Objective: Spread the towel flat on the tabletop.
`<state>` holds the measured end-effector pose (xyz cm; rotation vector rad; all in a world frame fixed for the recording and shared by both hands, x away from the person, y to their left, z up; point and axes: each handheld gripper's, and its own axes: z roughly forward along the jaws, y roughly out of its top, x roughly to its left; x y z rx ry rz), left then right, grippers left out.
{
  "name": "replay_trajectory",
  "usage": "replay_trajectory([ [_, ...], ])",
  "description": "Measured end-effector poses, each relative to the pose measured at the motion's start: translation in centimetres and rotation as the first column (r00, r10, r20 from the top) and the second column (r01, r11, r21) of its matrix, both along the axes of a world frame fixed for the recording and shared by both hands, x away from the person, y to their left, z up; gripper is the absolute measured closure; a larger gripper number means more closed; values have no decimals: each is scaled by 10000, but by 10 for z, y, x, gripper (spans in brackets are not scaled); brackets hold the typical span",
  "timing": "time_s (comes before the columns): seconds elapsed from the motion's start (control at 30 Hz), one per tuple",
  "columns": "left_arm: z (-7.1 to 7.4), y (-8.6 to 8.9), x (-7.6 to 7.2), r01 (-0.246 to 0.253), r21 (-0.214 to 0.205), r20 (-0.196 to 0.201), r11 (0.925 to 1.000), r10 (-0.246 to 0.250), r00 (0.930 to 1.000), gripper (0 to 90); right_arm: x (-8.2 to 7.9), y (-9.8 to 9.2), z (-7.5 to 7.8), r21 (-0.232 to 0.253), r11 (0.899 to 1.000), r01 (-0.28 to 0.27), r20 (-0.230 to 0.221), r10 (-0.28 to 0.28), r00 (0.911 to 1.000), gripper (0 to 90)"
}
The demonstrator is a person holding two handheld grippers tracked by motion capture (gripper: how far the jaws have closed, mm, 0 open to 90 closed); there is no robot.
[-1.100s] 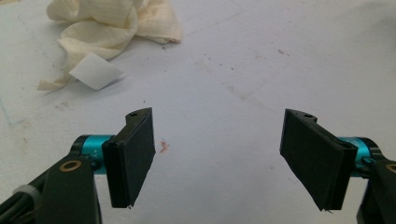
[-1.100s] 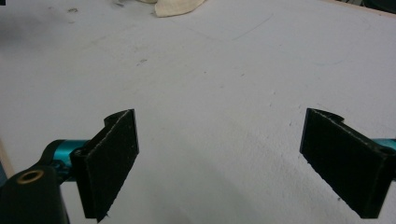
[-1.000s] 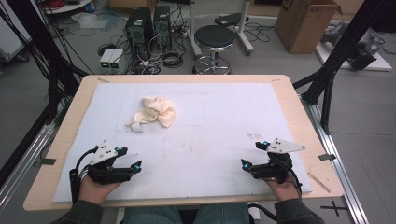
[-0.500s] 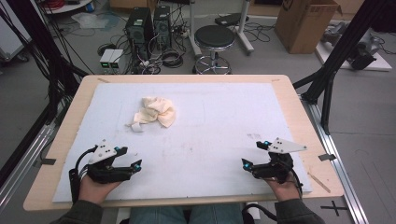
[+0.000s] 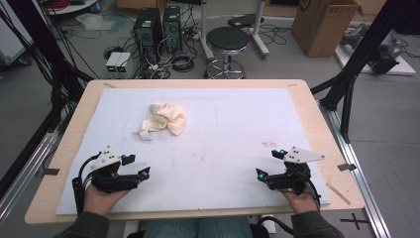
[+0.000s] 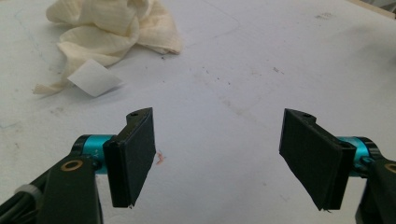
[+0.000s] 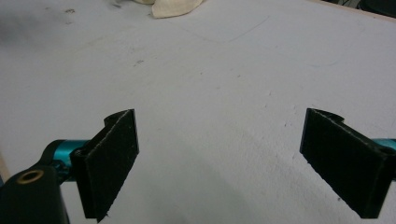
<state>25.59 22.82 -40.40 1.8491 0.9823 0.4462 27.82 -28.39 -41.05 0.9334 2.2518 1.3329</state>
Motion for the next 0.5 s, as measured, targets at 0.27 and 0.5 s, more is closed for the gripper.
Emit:
replay_trajectory([
  [0.27, 11, 0, 9, 111, -3, 111, 9999, -111, 9999, 282, 0, -2, 2, 196, 9998, 88, 26, -88, 10000, 109],
  [0.5, 20, -3, 25, 433, -62, -87, 9990, -433, 9990, 324, 4, -2, 2, 328, 9994, 55, 18, -55, 10000, 109],
])
